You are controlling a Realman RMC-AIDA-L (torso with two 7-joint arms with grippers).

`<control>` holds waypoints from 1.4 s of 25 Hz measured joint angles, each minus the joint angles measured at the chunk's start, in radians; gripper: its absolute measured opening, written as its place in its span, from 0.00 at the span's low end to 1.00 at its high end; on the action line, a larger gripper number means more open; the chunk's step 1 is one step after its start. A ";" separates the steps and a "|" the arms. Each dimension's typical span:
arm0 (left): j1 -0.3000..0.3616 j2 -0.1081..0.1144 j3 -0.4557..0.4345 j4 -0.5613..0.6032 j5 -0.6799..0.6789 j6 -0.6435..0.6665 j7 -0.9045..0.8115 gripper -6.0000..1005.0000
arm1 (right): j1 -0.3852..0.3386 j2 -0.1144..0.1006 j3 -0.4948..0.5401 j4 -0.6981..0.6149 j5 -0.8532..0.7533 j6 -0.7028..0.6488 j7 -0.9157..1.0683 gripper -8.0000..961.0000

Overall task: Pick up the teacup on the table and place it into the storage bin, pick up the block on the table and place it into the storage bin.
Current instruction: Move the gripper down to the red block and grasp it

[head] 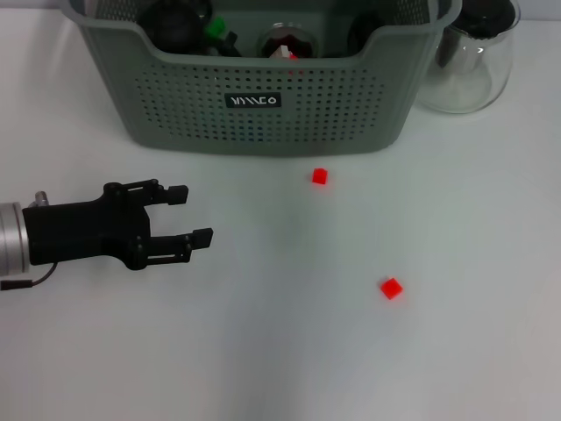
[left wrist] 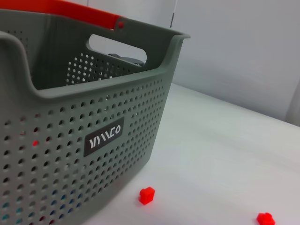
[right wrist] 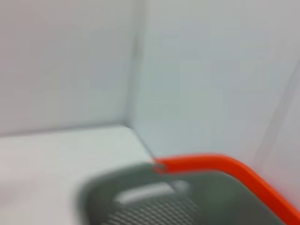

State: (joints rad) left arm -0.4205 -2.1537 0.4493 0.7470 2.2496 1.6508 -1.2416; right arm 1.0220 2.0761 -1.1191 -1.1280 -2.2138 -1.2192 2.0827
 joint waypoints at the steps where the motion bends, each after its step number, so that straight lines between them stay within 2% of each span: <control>1: 0.000 0.000 0.000 0.000 0.000 -0.002 0.002 0.78 | -0.027 -0.010 0.005 -0.037 0.058 -0.071 -0.028 0.95; 5: 0.000 0.000 0.000 0.000 0.005 -0.002 0.011 0.78 | -0.091 -0.044 0.008 -0.091 0.165 -0.353 -0.114 0.95; 7: 0.000 0.000 0.001 0.000 0.005 -0.003 0.012 0.78 | -0.116 -0.051 0.003 -0.094 0.156 -0.473 -0.148 0.95; 9: 0.000 0.000 0.001 0.000 0.005 -0.004 0.012 0.78 | -0.136 -0.050 -0.003 -0.095 0.122 -0.549 -0.166 0.95; 11: 0.000 0.000 0.000 0.000 0.005 -0.005 0.012 0.78 | -0.150 -0.032 -0.011 -0.094 0.015 -0.609 -0.171 0.95; 12: 0.000 0.000 0.000 0.000 0.005 -0.006 0.013 0.78 | -0.150 -0.032 -0.011 -0.094 0.015 -0.609 -0.171 0.95; 15: 0.002 -0.001 0.000 -0.001 0.005 -0.010 0.012 0.78 | -0.150 -0.007 -0.053 -0.084 -0.119 -0.623 -0.172 0.95; 17: 0.003 -0.002 0.000 -0.005 0.005 -0.018 0.010 0.78 | -0.143 0.012 -0.105 -0.074 -0.220 -0.612 -0.174 0.95; 19: 0.004 -0.004 0.000 -0.009 0.002 -0.031 0.007 0.78 | -0.132 0.022 -0.178 -0.041 -0.290 -0.577 -0.174 0.95; 27: 0.004 -0.007 -0.001 -0.047 -0.005 -0.075 0.005 0.78 | -0.066 0.026 -0.416 0.152 -0.339 -0.438 -0.180 0.95; 35: 0.003 -0.009 -0.001 -0.052 -0.006 -0.076 -0.002 0.78 | -0.057 0.033 -0.572 0.190 -0.310 -0.374 -0.187 0.95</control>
State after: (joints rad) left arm -0.4175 -2.1631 0.4479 0.6953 2.2441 1.5753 -1.2436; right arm 0.9647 2.1089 -1.6909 -0.9382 -2.5241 -1.5933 1.8955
